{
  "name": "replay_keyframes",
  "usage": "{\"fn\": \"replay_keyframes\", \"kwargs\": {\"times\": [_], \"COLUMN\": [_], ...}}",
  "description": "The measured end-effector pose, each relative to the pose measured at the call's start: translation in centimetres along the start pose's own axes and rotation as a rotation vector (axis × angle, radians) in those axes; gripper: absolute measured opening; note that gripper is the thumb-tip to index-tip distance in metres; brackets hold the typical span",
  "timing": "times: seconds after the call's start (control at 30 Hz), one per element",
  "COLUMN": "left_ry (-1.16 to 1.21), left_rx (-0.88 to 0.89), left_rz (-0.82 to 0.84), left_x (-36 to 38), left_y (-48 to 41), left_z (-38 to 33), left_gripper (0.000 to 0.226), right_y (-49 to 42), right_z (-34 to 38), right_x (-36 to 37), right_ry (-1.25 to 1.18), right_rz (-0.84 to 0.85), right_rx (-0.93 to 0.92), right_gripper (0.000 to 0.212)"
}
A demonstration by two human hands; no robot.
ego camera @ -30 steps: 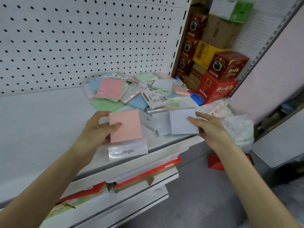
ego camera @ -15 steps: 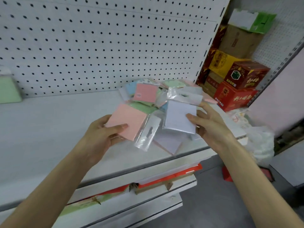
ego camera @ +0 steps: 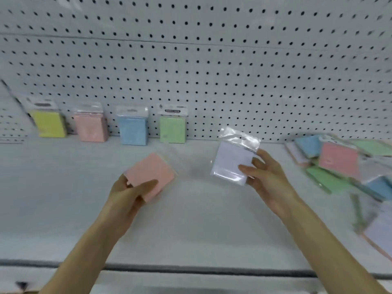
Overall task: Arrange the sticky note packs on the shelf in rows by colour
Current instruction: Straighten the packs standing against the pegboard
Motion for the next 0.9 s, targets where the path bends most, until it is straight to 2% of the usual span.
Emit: {"fn": "replay_keyframes", "kwargs": {"times": [0.1,0.33,0.7,0.9], "left_ry": [-0.016,0.17,0.187,0.17], "left_rx": [0.035,0.077,0.155,0.162], "left_rz": [-0.11,-0.147,-0.061,-0.043], "left_x": [-4.9,-9.7,-11.1,-11.1], "left_y": [-0.9,-2.6,-3.9,-4.4], "left_z": [-0.8,-1.3,-1.3,-1.1], "left_gripper": [0.046,0.02,0.02,0.021], "right_y": [-1.7,-2.3,-2.9,-3.9], "right_z": [-2.4,-5.5,-5.2,-6.5], "right_x": [6.1,14.5,16.8,15.8], "right_ry": [-0.018,-0.086,-0.053,-0.112], "right_rz": [0.05,0.18,0.267,0.191], "right_rx": [0.01,-0.044,-0.111,-0.078], "right_gripper": [0.044,0.042,0.046,0.038]}}
Point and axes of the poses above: each hand's wrist, its own y-axis away from the middle knuckle, its own x-axis out of the palm, z = x × y, the point moved 2 cm from there along -y, towards the middle knuckle, and after that the axes turned 5 degrees about -y, right-handed, at the moved point
